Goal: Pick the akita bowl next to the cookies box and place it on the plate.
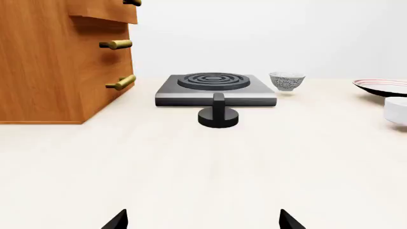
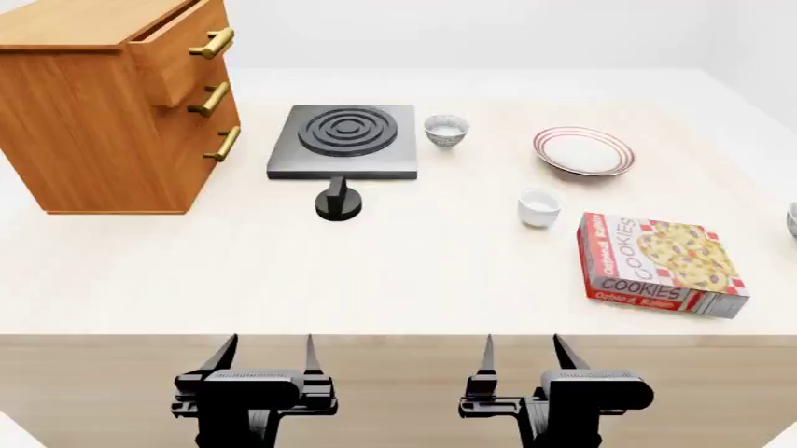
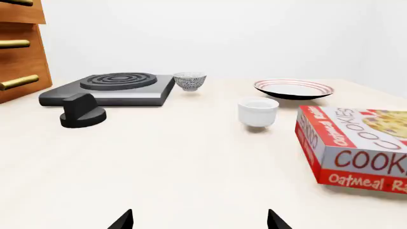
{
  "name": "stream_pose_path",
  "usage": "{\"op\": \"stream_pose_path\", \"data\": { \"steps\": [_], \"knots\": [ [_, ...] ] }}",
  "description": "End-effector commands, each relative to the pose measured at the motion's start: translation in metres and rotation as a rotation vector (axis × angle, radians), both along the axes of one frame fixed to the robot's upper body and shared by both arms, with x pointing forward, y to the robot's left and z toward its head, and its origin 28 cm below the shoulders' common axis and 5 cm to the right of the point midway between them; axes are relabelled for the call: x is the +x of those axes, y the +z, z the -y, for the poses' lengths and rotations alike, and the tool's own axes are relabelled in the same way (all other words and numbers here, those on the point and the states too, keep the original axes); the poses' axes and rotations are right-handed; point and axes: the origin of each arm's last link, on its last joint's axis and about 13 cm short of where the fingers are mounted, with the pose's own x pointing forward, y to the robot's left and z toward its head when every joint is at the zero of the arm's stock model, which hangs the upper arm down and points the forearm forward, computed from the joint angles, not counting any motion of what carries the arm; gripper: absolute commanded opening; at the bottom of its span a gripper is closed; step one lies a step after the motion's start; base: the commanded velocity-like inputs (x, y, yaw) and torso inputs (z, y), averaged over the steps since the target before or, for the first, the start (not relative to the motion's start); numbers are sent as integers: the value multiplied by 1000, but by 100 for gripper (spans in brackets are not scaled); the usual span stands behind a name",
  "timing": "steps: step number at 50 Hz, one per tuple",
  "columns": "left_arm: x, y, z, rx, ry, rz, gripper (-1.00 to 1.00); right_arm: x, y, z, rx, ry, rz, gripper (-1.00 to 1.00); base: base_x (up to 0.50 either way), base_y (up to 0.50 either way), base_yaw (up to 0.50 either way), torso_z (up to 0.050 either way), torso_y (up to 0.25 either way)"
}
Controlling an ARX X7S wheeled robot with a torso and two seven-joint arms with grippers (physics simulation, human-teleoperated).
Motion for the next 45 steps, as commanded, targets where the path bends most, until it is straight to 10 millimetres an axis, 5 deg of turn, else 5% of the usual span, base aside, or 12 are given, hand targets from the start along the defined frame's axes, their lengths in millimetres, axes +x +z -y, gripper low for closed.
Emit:
{"op": "stream_pose_path", "data": {
  "steps": [1, 45],
  "knots": [
    [0, 0, 0, -3, -5, -5, 100, -1, 0, -1, 1, 2, -1, 100, 0, 0, 0, 0, 0],
    [-1, 7, -1, 0, 0, 3, 100, -1, 7, -1, 10, -22, 31, 100, 0, 0, 0, 0, 0]
  ]
}}
